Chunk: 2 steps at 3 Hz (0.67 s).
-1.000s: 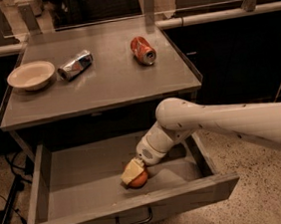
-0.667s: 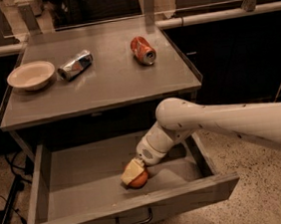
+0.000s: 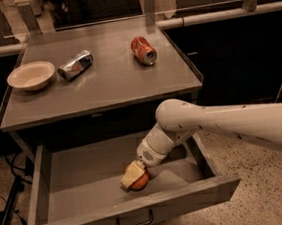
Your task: Place orange into top drawer
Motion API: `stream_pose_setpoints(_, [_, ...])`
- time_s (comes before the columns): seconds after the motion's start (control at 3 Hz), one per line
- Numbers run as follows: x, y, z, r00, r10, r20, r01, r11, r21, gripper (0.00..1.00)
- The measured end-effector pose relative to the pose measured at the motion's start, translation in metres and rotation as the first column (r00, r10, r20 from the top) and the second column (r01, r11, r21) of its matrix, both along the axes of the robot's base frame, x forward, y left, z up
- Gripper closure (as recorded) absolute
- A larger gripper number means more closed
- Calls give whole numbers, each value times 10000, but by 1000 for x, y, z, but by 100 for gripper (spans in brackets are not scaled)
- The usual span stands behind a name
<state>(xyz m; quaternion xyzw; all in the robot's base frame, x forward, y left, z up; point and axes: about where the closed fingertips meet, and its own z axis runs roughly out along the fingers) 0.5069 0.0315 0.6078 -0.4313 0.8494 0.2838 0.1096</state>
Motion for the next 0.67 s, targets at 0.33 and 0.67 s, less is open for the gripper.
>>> stream_pose_setpoints(0.33, [0,0,0,10000,0,0,0,10000,0,0])
stream_pose_setpoints(0.67, [0,0,0,10000,1,-1,-1,10000,0,0])
